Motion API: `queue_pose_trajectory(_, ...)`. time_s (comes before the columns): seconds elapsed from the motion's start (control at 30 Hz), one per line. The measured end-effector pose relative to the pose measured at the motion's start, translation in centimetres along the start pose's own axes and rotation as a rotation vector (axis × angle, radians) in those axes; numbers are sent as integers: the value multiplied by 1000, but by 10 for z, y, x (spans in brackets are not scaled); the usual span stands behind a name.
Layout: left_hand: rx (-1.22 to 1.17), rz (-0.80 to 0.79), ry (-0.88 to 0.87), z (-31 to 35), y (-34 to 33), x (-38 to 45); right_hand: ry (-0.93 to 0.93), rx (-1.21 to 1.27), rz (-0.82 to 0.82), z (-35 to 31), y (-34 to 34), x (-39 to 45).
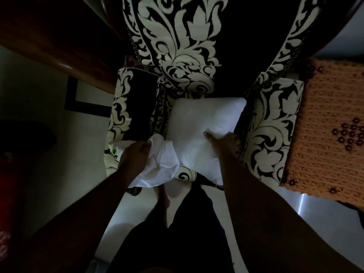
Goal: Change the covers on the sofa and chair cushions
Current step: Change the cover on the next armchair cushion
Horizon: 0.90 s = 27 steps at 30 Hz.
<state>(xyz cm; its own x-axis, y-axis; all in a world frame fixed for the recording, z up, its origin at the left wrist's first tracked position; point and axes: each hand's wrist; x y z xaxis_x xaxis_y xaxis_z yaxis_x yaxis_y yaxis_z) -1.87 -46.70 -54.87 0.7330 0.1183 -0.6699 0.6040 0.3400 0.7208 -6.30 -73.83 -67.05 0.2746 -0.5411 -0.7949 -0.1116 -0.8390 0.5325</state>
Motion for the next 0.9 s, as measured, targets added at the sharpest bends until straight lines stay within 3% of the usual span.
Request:
queue_pose_trajectory(0.1,-31,25,28,-5,5,-2,1,234,10,-15,-11,-12)
queue_pose_trajectory(0.33,-40,68,3,-9,24,-11,168,323,-49,-32,-1,-33)
queue_pose_trajectory(0.57,23,93,-78,-8,58,-33,575,70,53,-21,38,-95)
queue_pose_trajectory(0.9,-185,129,-228,-54,96,-52,867,-156,390,10,87,-230)
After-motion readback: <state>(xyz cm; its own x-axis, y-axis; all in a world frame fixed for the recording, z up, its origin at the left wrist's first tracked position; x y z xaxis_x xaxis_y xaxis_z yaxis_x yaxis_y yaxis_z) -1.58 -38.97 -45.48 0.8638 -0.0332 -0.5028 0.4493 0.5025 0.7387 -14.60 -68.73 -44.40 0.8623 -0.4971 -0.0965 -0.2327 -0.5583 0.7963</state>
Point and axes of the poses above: each hand's wrist, its own x-axis towards the middle knuckle, its own y-axis out of the back of the hand, z = x × y, and after that the axes turned 6 degrees about x, right-handed
